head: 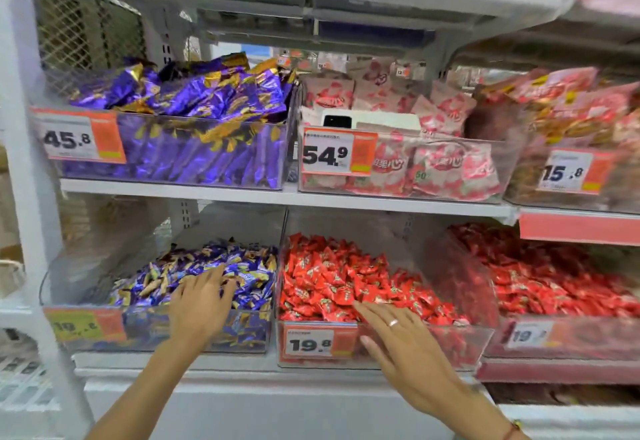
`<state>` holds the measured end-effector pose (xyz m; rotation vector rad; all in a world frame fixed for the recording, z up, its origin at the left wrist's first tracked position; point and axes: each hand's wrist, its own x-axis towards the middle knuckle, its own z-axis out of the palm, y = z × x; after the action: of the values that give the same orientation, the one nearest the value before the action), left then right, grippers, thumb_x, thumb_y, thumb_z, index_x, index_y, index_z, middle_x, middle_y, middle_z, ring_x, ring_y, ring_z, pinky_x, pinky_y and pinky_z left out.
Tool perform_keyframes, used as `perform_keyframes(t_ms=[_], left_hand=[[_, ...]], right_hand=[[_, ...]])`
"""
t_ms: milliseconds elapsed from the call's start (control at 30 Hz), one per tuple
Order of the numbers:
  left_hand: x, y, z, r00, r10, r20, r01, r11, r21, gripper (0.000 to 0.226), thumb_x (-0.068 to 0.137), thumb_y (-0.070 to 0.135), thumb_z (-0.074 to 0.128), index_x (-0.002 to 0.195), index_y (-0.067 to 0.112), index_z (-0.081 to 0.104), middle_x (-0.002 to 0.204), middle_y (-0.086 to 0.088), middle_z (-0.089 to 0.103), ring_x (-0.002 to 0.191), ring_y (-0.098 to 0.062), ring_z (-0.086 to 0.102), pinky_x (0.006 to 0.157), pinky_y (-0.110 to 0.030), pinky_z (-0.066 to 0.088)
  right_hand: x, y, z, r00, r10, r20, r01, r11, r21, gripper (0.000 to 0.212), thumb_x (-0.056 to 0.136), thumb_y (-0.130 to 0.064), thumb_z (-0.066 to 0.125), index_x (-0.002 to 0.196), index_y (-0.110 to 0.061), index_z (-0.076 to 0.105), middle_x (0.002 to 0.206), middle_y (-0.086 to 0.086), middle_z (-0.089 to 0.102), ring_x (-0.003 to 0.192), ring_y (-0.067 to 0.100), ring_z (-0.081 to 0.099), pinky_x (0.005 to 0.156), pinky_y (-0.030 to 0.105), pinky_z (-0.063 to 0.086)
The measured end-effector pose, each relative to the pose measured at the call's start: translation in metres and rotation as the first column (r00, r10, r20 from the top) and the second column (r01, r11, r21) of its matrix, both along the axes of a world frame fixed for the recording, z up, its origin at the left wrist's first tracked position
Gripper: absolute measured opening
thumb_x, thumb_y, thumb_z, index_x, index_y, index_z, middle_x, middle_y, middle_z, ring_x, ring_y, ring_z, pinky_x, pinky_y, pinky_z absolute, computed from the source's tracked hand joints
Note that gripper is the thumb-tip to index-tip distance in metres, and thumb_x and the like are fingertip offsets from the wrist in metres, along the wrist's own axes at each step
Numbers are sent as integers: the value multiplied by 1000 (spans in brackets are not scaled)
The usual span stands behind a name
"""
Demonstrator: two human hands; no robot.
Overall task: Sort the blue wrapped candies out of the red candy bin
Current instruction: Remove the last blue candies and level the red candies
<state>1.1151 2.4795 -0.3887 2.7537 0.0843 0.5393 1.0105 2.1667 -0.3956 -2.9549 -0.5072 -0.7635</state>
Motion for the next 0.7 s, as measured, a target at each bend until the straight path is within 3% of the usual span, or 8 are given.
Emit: perform_keyframes(t_ms=[67, 167, 300, 333, 467, 567, 700], left_hand=[[2, 0, -2, 1000, -19, -25, 19, 1000, 4, 46, 101, 39, 37, 139, 14, 48, 138, -9, 54, 128, -29, 47, 106, -43, 36], [-13, -11, 3, 987, -98, 129, 106, 993, -56, 60, 101, 47, 34, 148, 11, 36, 155, -6, 33, 144, -24, 28, 116, -45, 25], [-40, -40, 21, 900, -381, 213, 394, 919, -19, 70, 90, 64, 14, 149, 30, 30, 153, 19, 22, 144, -1, 16, 117, -27, 13], [-41, -48, 23, 887, -419, 196, 430, 903, -14, 71, 88, 66, 11, 149, 33, 27, 153, 22, 19, 142, 3, 13, 116, -24, 10], [-31, -64, 13, 885, -426, 188, 440, 897, -38, 73, 89, 60, 11, 152, 25, 26, 157, 14, 23, 143, -4, 25, 115, -28, 23], [-27, -65, 2, 874, -406, 267, 432, 901, -44, 61, 95, 48, 19, 149, 24, 34, 154, 14, 30, 138, -5, 35, 110, -32, 36], [-24, -65, 0, 869, -387, 310, 410, 912, -11, 54, 97, 40, 22, 143, 21, 44, 151, 14, 35, 134, -4, 38, 106, -27, 35]], right_hand=[[-1, 1, 0, 999, -14, -30, 14, 1000, 5, 47, 100, -47, 26, 137, -31, 48, 128, -19, 58, 114, 4, 55, 100, 17, 33], [2, -3, 2, 993, 94, -69, -85, 989, 120, 47, 101, -50, 24, 140, -34, 44, 137, -18, 51, 124, 5, 48, 106, 20, 28], [26, -7, 43, 994, 105, 28, -109, 966, 236, 44, 98, -47, 34, 132, -30, 56, 129, -10, 60, 121, 10, 51, 102, 32, 42], [36, -5, 54, 995, 95, -20, -89, 973, 215, 44, 98, -46, 37, 134, -29, 54, 131, -9, 59, 123, 11, 50, 103, 33, 41], [81, 22, 63, 915, 173, -363, -165, 985, 54, 60, 95, -53, 44, 149, -35, 27, 156, -3, 30, 144, 19, 24, 117, 39, 23], [104, 53, 52, 866, 190, -463, -210, 978, 8, 70, 91, -64, 42, 151, -40, 13, 161, -3, 9, 148, 22, 7, 119, 42, 9], [124, 59, 36, 821, 205, -533, -239, 971, 5, 71, 91, -68, 35, 151, -44, 6, 162, -8, -1, 149, 22, 1, 120, 47, 6]])
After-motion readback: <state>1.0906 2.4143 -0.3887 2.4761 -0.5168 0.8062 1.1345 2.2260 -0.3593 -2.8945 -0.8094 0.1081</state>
